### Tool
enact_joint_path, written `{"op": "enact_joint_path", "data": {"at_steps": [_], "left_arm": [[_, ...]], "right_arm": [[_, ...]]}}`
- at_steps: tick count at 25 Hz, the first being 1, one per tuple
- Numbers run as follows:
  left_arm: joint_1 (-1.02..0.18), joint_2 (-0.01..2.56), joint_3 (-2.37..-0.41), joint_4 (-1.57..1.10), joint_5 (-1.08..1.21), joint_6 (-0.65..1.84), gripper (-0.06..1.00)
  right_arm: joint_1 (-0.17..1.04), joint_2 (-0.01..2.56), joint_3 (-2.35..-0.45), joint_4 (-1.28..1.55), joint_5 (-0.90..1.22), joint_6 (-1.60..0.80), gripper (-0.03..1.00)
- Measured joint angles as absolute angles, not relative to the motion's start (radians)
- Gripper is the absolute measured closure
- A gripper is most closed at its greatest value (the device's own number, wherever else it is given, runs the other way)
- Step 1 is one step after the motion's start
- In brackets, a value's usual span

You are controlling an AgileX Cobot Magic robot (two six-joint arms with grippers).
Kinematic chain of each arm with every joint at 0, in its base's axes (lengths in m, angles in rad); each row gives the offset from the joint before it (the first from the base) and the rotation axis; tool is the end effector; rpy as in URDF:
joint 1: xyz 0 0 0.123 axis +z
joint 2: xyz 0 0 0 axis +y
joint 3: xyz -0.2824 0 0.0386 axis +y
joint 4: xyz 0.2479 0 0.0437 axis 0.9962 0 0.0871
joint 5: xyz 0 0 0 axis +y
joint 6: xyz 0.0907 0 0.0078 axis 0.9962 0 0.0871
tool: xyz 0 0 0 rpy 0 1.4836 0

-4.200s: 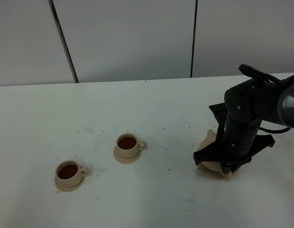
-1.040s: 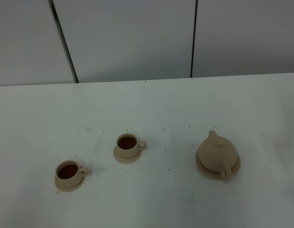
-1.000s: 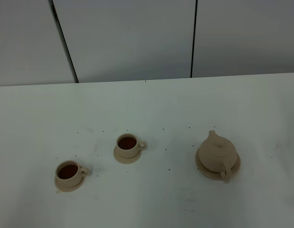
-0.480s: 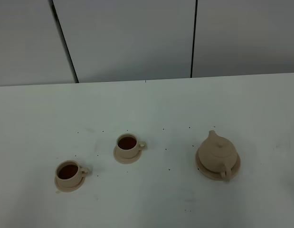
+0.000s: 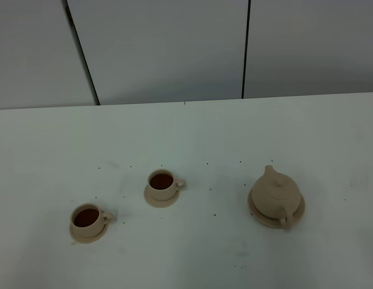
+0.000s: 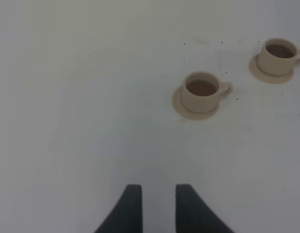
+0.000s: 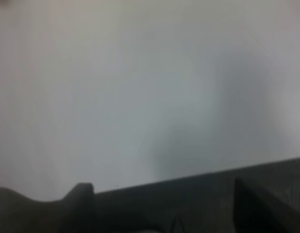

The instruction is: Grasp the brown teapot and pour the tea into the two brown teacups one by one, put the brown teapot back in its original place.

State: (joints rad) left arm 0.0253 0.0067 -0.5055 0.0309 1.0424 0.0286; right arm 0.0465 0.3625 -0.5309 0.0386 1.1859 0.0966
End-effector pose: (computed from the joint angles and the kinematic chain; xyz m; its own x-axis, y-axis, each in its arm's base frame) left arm -0.0038 0.0023 0.2803 -0.4421 0.0330 -0.8963 -0.0297 0.9982 0.0514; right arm 0.0408 0.0052 0.2709 -0.8034 0.0735 -0.5909 0.0214 0.9953 0.0948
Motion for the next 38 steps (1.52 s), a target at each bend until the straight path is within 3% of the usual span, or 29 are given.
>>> {"op": "enact_joint_path", "data": {"at_steps": [28, 38], "left_arm": [[0.025, 0.007, -0.505, 0.031, 1.042, 0.030, 0.70], [0.025, 0.007, -0.505, 0.031, 1.042, 0.030, 0.70]], "right_arm": [[0.044, 0.284, -0.485, 0.163, 1.072, -0.018, 0.39], [-0.004, 0.136, -0.484, 0.164, 1.071, -0.025, 0.39]]}}
